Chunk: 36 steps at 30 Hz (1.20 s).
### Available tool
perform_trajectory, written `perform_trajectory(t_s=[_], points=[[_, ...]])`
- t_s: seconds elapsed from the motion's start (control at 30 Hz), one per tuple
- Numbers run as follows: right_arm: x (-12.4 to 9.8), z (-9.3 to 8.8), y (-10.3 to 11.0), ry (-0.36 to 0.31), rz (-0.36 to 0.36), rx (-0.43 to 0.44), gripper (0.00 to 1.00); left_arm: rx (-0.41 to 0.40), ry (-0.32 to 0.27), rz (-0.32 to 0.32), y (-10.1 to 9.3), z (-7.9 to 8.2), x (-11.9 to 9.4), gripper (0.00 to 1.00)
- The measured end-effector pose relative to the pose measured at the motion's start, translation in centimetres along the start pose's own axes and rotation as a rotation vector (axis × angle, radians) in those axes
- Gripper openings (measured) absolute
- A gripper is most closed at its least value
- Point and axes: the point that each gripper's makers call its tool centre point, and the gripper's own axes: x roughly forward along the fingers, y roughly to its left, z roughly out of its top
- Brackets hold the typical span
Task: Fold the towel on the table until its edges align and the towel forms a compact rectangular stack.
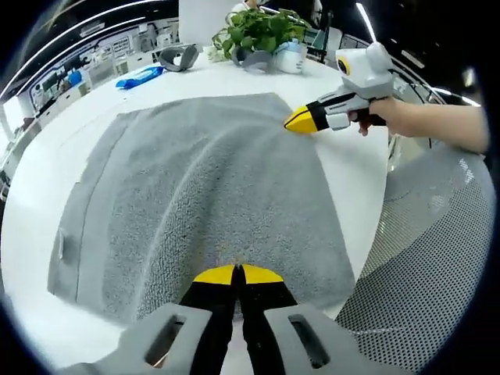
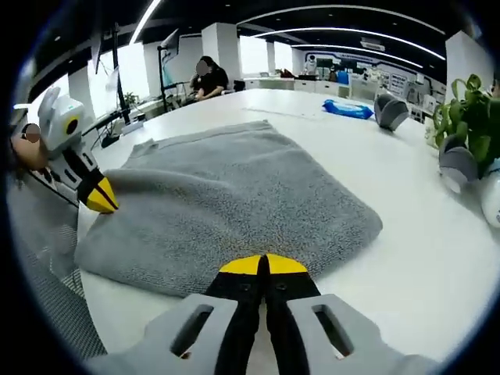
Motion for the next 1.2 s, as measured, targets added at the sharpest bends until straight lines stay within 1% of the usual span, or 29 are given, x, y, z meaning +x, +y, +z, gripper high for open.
perform_trajectory(t_s=[0.17,0.23,0.27,0.3,0.33,0.4,0.47,0.5,0.6,0.7,0.8,0.87,0.97,1.07,1.17,1.2], points=[[-0.1,0.0,0.0,-0.012,0.001,0.006,0.00,0.014,-0.002,0.021,0.5,0.0,0.0,0.02],[0.0,0.0,0.1,-0.013,-0.002,-0.001,0.00,0.037,-0.001,0.032,0.6,0.0,-0.1,0.02],[0.0,0.0,0.1,-0.014,-0.003,-0.004,0.00,0.123,0.007,0.055,0.9,0.1,-0.1,0.02],[0.0,0.0,0.1,-0.018,-0.002,-0.002,0.00,0.182,0.017,0.072,0.9,0.1,-0.1,0.02],[0.0,0.0,0.1,-0.019,-0.002,-0.001,0.00,0.212,0.029,0.082,0.8,0.1,0.0,0.02],[-0.1,0.0,0.1,-0.022,-0.001,0.001,0.00,0.200,0.035,0.080,0.6,0.1,0.0,0.02],[-0.1,0.0,0.2,-0.017,0.001,-0.002,0.00,0.224,0.044,0.088,0.9,0.1,0.0,0.02],[-0.1,-0.1,0.4,-0.007,0.005,-0.004,0.00,0.244,0.049,0.095,1.1,0.0,-0.1,0.02],[-0.1,-0.1,0.9,0.029,0.014,-0.029,0.00,0.262,0.059,0.103,1.5,0.0,-0.1,0.02],[-0.2,-0.2,1.2,0.057,0.025,-0.020,0.00,0.251,0.074,0.103,2.1,0.0,-0.2,0.02],[-0.3,-0.4,1.7,0.089,0.033,-0.033,0.00,0.263,0.088,0.104,2.4,-0.1,-0.2,0.02],[-0.3,-0.5,2.0,0.103,0.040,-0.050,0.00,0.284,0.096,0.109,2.9,-0.1,-0.1,0.02],[-0.4,-0.7,2.5,0.117,0.050,-0.042,0.00,0.295,0.102,0.112,3.6,-0.1,-0.2,0.01],[-0.5,-0.8,2.7,0.121,0.056,-0.038,0.00,0.327,0.115,0.117,4.1,0.0,-0.2,0.01],[-0.6,-0.9,3.1,0.130,0.073,-0.035,0.00,0.382,0.135,0.129,4.6,0.1,-0.1,0.01],[-0.7,-0.9,3.3,0.133,0.079,-0.035,0.00,0.384,0.137,0.130,4.7,0.1,0.0,0.01]])
